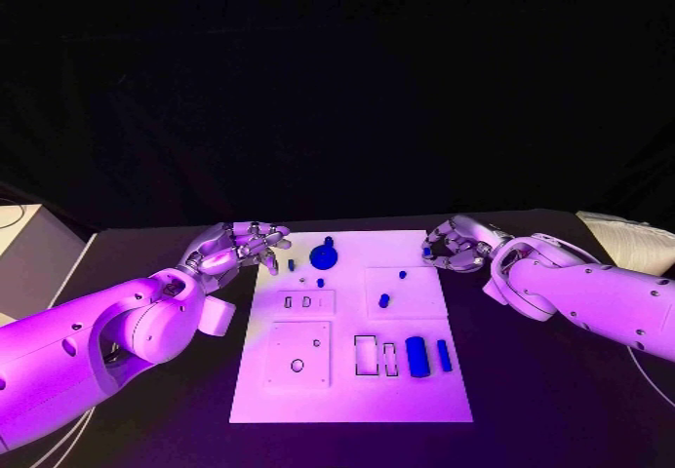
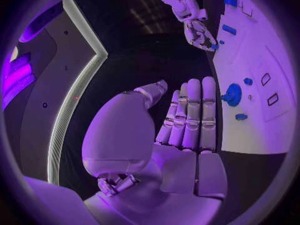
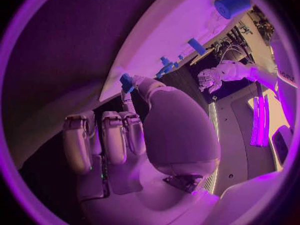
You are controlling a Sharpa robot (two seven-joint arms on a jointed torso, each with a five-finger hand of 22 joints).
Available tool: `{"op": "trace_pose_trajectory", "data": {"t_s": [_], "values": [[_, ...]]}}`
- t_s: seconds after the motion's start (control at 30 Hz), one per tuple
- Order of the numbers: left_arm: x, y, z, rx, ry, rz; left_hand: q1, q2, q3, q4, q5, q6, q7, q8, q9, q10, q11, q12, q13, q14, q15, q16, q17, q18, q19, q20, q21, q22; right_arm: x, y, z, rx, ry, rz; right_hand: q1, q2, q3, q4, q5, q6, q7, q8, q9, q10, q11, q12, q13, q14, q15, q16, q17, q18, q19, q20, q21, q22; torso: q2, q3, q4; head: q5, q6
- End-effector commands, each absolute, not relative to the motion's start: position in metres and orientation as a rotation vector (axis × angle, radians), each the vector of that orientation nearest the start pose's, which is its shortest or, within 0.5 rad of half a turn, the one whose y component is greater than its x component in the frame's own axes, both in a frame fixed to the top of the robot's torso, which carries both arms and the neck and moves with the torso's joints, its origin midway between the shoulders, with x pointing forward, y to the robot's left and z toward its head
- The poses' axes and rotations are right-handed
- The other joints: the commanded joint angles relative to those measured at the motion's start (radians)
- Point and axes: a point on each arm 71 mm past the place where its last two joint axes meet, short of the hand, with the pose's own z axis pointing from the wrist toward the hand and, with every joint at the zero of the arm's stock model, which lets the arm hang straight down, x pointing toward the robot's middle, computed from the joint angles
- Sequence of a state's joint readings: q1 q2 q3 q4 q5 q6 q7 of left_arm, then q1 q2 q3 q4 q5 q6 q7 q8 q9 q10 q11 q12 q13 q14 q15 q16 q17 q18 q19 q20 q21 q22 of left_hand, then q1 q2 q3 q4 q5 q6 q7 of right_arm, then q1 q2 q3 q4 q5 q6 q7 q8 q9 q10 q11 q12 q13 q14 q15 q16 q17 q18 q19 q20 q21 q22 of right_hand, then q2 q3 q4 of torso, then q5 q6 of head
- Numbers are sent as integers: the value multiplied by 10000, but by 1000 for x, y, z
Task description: Assemble the parts on the task board
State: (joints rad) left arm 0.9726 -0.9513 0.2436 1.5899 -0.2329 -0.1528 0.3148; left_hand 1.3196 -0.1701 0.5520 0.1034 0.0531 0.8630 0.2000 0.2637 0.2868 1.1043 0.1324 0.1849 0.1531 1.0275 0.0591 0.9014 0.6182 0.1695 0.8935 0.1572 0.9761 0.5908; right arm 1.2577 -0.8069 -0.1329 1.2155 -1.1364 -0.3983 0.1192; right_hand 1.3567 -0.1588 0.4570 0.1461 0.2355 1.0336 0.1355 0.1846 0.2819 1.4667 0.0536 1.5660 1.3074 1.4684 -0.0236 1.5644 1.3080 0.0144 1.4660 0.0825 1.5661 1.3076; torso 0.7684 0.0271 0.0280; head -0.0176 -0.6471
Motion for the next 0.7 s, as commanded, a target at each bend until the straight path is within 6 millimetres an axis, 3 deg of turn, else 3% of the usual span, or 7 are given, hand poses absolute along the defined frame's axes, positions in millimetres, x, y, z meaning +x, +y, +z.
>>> {"op": "trace_pose_trajectory", "data": {"t_s": [0.03, 0.4, 0.47, 0.6, 0.7], "values": [[469, 239, -174, -9815, 14654, -16471, -47, 87, -7, -22, -35, -39, 22, -29, 7, -52, -12, -35, -15, 29, 18, 51, 14, 141, 41, 7, 41, -17, 535, -279, -188, 1026, 15198, 6311, -11, 113, 44, 7, -18, 174, -100, 83, 108, 1041, -56, 48, 2634, 1018, -70, 56, 2605, -144, 1048, -53, 47, 2632, -17, 3, -3, 29, -8], [469, 240, -175, -9859, 14656, -16402, -46, 94, -4, -21, -35, -52, 28, -36, 4, -60, -6, -35, -15, 29, 23, 53, 16, 140, 42, 10, 43, -18, 533, -264, -178, 1486, 14626, 6579, -275, -13, -87, 93, -195, 170, -153, 225, 173, 1041, -117, 48, 2634, 1017, -104, 53, 2598, -144, 1048, -105, 47, 2632, -46, -13, -19, 71, -15], [469, 240, -176, -9873, 14666, -16388, -45, 96, -2, -22, -34, -53, 29, -36, 4, -61, -6, -35, -14, 29, 24, 53, 16, 140, 42, 11, 43, -18, 531, -257, -175, 1562, 14613, 6776, -288, -35, -100, 94, -207, 162, -154, 232, 175, 1041, -121, 48, 2634, 1016, -101, 52, 2595, -144, 1048, -105, 47, 2632, -45, -7, -22, 79, 4], [470, 239, -176, -9902, 14666, -16355, -44, 101, 0, -21, -35, -55, 31, -37, 4, -61, -4, -33, -14, 30, 25, 54, 17, 140, 43, 12, 44, -18, 526, -235, -168, 1576, 14602, 7179, -381, -100, -161, 135, -305, 147, -154, 266, 189, 1041, -122, 48, 2634, 1016, -91, 53, 2596, -144, 1048, -102, 47, 2632, -100, -38, -59, 125, 11], [470, 239, -177, -9937, 14649, -16305, -76, 98, -14, -1, -37, -63, 41, -42, 3, -63, 5, -29, -11, 36, 32, 59, 19, 139, 46, 18, 47, -19, 519, -211, -164, 1494, 14591, 7505, -444, -117, -217, 179, -852, 123, -168, 336, 213, 1041, -133, 48, 2634, 1010, -88, 43, 2569, -144, 1048, -99, 47, 2632, -147, -63, -92, 198, -24]]}}
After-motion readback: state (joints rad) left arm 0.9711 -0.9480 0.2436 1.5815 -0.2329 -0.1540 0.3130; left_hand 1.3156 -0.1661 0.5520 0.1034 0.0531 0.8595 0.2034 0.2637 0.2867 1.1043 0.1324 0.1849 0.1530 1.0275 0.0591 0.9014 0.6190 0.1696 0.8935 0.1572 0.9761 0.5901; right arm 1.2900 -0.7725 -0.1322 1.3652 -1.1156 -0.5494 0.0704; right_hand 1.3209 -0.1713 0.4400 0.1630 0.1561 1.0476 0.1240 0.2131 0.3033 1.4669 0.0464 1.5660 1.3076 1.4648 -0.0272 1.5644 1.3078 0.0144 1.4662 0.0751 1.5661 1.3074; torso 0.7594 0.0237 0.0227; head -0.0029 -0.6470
